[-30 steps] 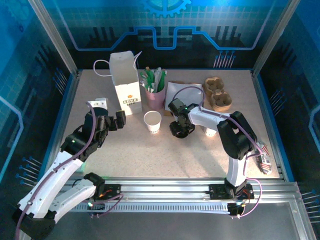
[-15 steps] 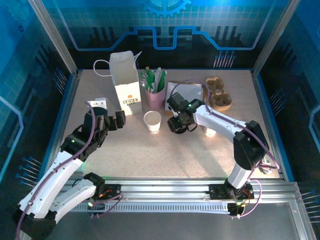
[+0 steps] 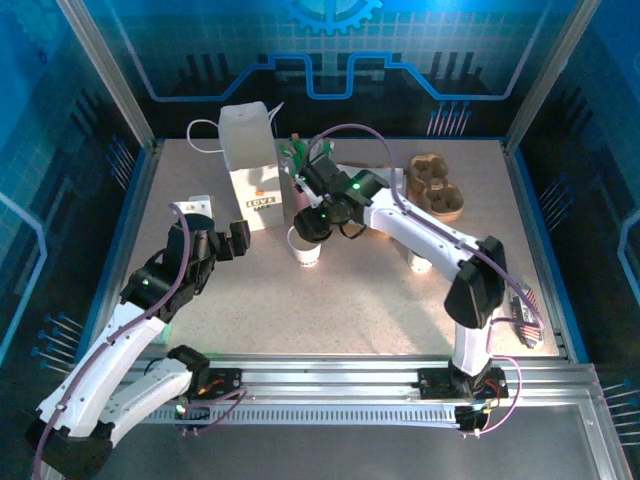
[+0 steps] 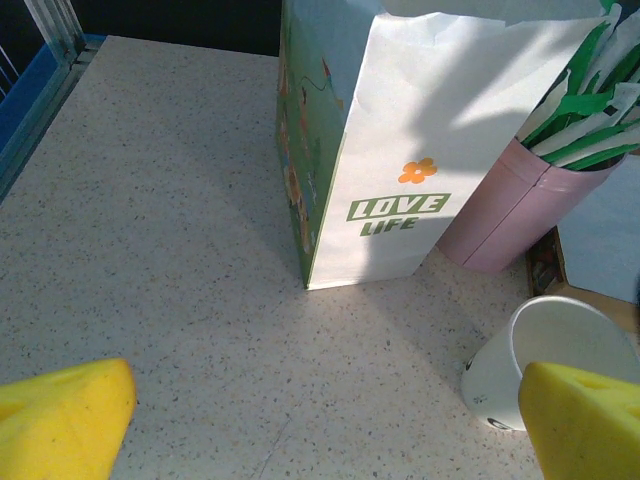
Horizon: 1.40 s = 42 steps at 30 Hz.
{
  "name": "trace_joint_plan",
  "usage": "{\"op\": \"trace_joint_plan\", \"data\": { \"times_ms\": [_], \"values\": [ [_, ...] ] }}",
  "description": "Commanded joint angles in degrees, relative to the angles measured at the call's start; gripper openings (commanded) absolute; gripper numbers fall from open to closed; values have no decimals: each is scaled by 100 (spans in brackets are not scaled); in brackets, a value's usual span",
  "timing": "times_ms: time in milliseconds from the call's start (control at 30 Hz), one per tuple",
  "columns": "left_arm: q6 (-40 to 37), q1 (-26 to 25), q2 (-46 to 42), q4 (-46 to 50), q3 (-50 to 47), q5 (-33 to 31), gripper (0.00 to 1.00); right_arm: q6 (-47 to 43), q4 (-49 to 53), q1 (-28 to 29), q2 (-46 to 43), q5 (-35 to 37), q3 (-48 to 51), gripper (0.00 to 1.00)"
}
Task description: Pack the takeout coffee
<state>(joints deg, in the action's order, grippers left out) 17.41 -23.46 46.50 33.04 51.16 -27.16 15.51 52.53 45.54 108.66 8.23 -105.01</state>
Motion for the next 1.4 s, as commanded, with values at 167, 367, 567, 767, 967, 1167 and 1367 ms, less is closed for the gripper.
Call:
{"op": "trace_joint_plan", "data": {
  "times_ms": [167,367,567,767,967,1167,1367],
  "values": [
    [-96,53,-107,-92,9,53,99,-267,1046,193,1139,-172,-1337,66],
    [-100,70,-141,-96,9,61,99,-361,1382,201,1649,29,-1898,66],
    [-107,87,-142,-111,-4,88,99,-381,1702,214,1893,244,-2270,66],
    [-97,109,-141,-113,0,109,99,-432,1863,214,2033,303,-2471,66],
    [-98,114,-137,-107,-8,114,99,-465,1927,276,2150,250,-2520,66],
    [-97,123,-137,-104,-9,123,99,-500,1966,292,2242,263,-2529,66],
    [-95,136,-124,-109,-8,132,99,-497,2059,315,2235,281,-2590,66]
  ]
}}
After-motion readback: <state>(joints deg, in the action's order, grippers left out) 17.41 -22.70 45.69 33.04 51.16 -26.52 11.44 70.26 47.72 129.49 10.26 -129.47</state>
